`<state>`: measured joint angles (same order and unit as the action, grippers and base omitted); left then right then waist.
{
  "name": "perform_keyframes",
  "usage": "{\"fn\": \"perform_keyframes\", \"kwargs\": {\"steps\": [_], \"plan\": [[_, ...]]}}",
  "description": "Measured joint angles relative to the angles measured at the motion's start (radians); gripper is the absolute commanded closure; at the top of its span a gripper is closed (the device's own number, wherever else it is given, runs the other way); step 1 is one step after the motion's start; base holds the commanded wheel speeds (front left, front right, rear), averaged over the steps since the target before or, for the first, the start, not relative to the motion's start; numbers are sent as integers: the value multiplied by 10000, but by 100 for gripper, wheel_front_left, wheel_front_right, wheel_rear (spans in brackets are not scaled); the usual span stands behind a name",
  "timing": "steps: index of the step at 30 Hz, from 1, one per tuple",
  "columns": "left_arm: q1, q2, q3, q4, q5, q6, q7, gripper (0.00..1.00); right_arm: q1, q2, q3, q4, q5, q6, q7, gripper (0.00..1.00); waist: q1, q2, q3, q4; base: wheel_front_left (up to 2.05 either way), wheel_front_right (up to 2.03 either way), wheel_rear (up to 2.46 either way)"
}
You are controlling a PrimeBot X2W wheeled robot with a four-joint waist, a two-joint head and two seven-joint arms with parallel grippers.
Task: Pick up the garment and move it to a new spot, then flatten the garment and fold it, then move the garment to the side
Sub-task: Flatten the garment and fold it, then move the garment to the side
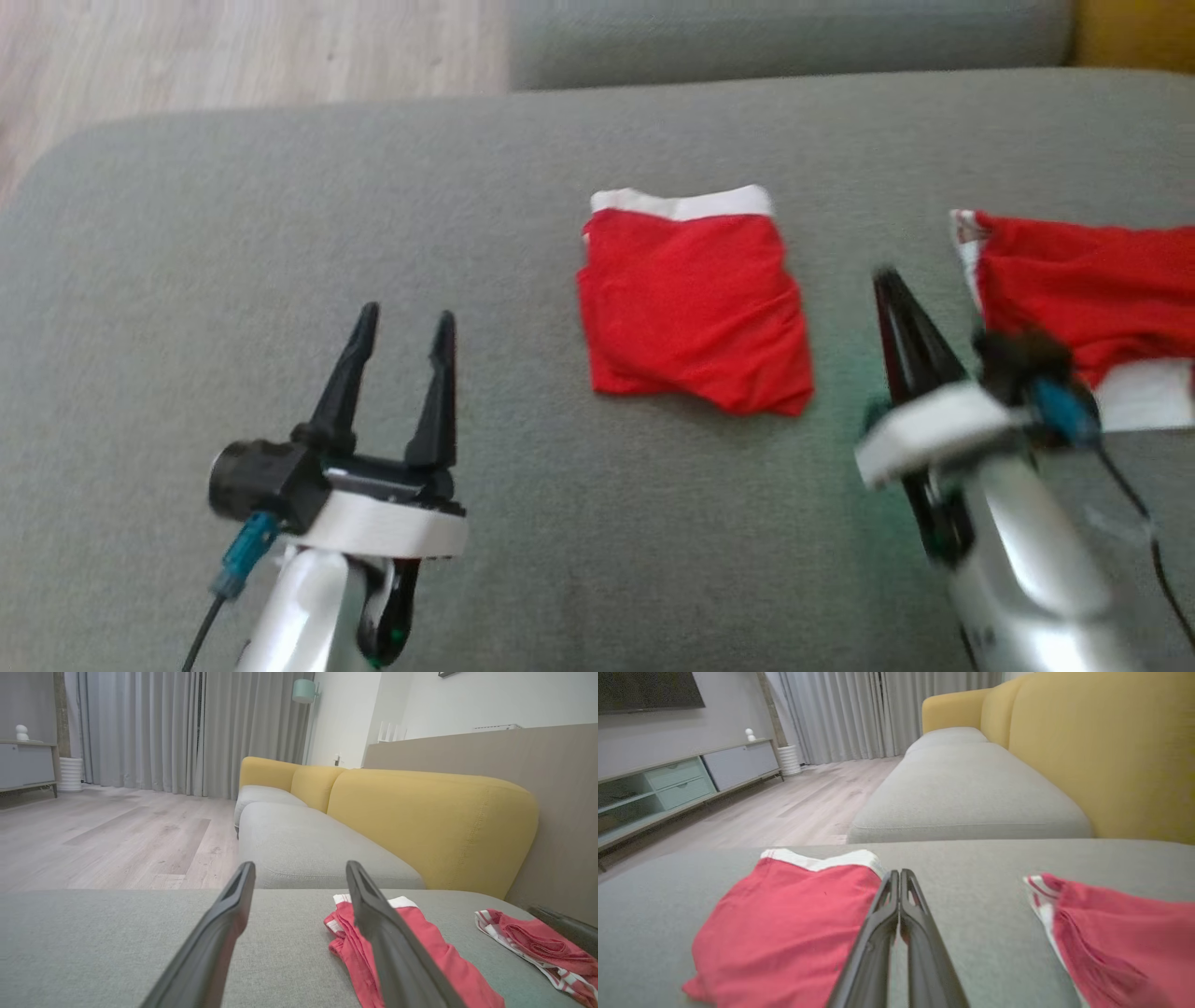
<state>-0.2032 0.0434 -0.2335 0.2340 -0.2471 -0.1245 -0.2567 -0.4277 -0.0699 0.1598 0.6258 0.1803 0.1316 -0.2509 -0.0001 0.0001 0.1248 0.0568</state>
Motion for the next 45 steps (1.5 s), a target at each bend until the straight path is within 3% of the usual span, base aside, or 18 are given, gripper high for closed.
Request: {"fn": "perform_keyframes", "kwargs": {"steps": [1, 2, 3, 4, 11, 26, 34, 45], "plan": [[48, 4, 82, -12, 0, 0, -2, 0, 428, 8, -178, -238, -125, 0, 0, 100, -1, 0, -88, -89, 0, 0, 0], [115, 10, 132, -17, 0, 0, 0, 0, 822, 17, -368, -477, -244, 0, 2, 75, -1, 0, -170, -176, 0, 0, 0], [193, 13, 151, -21, 0, 0, 0, 0, 1155, 27, -512, -748, -318, 0, 2, 11, 0, 0, -239, -258, 0, 0, 0], [289, 12, 155, -19, 0, 0, 0, 0, 1421, 42, -617, -1005, -259, 0, 2, 0, 0, 0, -299, -333, 0, 0, 0], [818, 10, 293, 29, 4, -2, 0, 0, 2204, 123, -711, -1925, 75, 0, 0, 0, 0, 0, -560, -721, 0, 0, 0], [640, 12, 84, -73, 4, -4, 0, 0, 1586, 138, -769, -1710, -90, 0, 291, 0, 2, 0, 42, -453, 0, 0, 0], [3, 6, -249, -59, 15, -4, 0, 0, 143, 132, -581, -640, -360, 0, 1108, 0, 3, 0, 707, -48, 0, 0, 0], [-436, -4, -662, 121, -19, -77, 0, 0, -1253, 104, 236, 1808, 665, 0, 2527, 0, 3, 0, 1345, 680, 0, 0, 0]]}}
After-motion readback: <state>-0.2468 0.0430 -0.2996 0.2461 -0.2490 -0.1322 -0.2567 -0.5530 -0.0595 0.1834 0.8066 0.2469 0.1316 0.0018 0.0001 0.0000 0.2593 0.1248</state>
